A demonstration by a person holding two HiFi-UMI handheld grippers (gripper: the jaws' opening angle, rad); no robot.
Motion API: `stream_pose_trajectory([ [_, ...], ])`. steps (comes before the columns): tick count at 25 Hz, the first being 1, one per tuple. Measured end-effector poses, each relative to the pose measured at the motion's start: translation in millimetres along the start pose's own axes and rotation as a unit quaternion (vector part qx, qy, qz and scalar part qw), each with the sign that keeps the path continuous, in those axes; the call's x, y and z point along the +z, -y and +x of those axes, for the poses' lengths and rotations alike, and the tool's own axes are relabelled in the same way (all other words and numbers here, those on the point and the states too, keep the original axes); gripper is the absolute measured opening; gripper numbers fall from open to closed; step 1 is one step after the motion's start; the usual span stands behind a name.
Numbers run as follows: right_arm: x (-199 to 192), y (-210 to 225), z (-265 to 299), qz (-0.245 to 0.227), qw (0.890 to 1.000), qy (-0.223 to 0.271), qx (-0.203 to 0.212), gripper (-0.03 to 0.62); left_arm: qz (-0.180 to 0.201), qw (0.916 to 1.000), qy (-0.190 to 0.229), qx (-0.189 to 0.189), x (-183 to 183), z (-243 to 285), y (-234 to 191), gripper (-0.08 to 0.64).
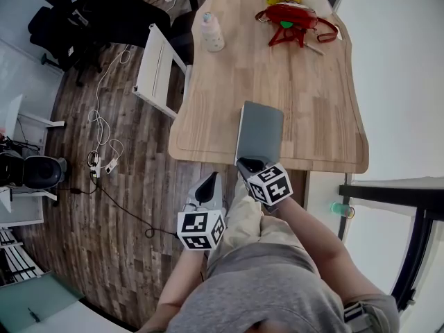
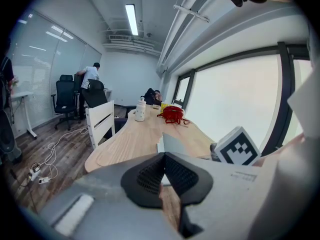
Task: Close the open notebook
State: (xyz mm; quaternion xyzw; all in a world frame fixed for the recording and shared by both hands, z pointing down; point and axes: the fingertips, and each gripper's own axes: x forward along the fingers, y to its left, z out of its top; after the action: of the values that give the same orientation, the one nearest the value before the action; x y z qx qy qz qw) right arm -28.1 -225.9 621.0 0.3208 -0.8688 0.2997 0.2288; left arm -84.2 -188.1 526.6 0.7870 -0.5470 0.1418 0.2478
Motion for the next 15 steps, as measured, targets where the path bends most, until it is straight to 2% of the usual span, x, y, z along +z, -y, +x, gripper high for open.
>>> stream_pose_trajectory([
  [15, -26.1, 8.3, 29.5, -0.014, 0.998, -0.057, -0.016, 0.032, -0.002, 0.9999, -0.008, 0.010, -2.2, 5.4, -3.6, 0.006],
])
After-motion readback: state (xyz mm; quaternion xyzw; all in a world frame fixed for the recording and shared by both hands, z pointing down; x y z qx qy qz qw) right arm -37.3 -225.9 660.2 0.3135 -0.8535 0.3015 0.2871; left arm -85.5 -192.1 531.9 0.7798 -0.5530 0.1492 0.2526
